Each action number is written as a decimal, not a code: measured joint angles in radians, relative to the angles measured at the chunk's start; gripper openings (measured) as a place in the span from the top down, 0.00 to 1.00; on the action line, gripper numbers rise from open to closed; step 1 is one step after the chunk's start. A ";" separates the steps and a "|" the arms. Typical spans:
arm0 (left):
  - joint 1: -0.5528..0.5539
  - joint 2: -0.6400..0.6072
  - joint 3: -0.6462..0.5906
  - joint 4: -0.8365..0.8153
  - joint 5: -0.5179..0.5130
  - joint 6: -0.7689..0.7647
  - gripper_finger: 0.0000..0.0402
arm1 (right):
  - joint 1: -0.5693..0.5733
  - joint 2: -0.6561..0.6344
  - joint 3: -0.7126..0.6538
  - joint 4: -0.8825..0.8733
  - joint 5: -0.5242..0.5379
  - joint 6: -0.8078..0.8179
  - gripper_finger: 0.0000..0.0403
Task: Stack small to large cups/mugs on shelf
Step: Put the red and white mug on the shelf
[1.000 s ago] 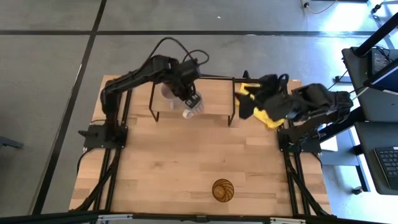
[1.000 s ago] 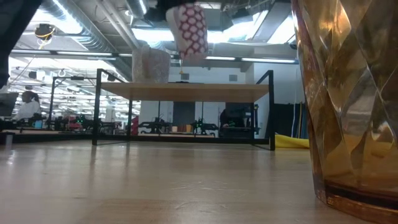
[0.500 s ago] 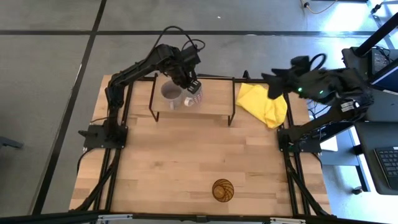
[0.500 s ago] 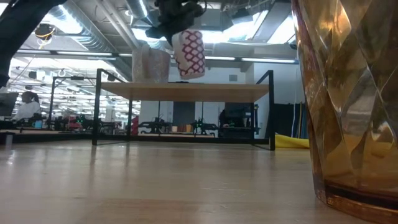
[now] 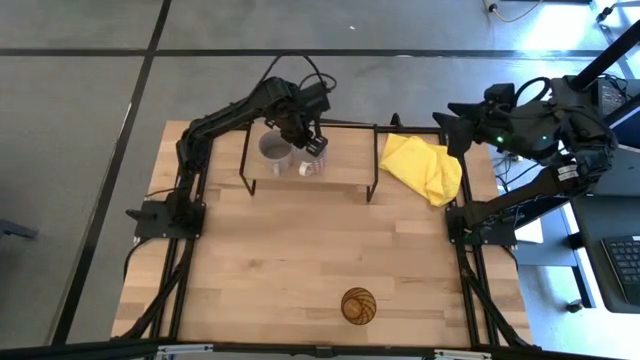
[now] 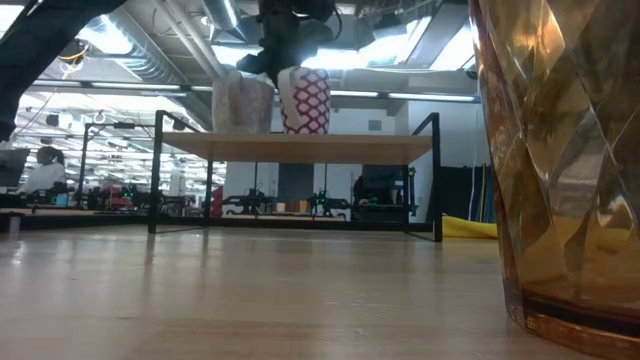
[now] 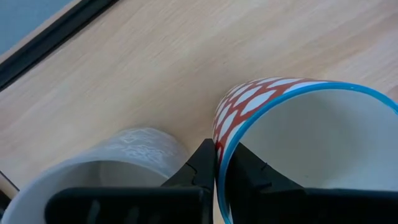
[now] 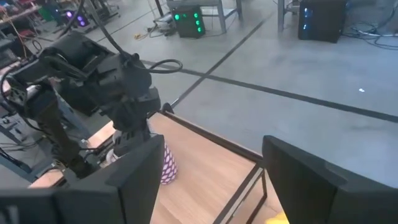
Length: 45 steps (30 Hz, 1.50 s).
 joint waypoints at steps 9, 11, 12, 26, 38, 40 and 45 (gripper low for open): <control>0.001 0.000 0.000 0.001 0.001 0.011 0.97 | 0.000 0.006 0.000 0.001 -0.005 -0.018 0.32; 0.001 -0.001 0.000 0.001 0.001 0.012 0.97 | 0.000 0.007 0.000 0.001 -0.006 -0.018 0.32; 0.001 -0.001 0.000 0.001 0.001 0.012 0.97 | 0.000 0.009 0.000 0.001 -0.005 -0.017 0.32; 0.004 -0.009 0.031 0.001 -0.026 0.038 0.97 | 0.000 0.052 0.000 0.000 -0.005 -0.016 0.32; 0.018 -0.009 0.031 0.001 -0.032 0.038 0.96 | 0.000 0.067 0.000 -0.002 -0.005 -0.020 0.32; 0.018 -0.007 0.031 0.001 -0.031 0.038 0.96 | 0.000 0.067 0.000 -0.002 -0.005 -0.022 0.32; 0.018 -0.003 0.008 0.002 -0.015 0.038 0.96 | 0.000 0.067 0.000 -0.002 -0.005 -0.031 0.32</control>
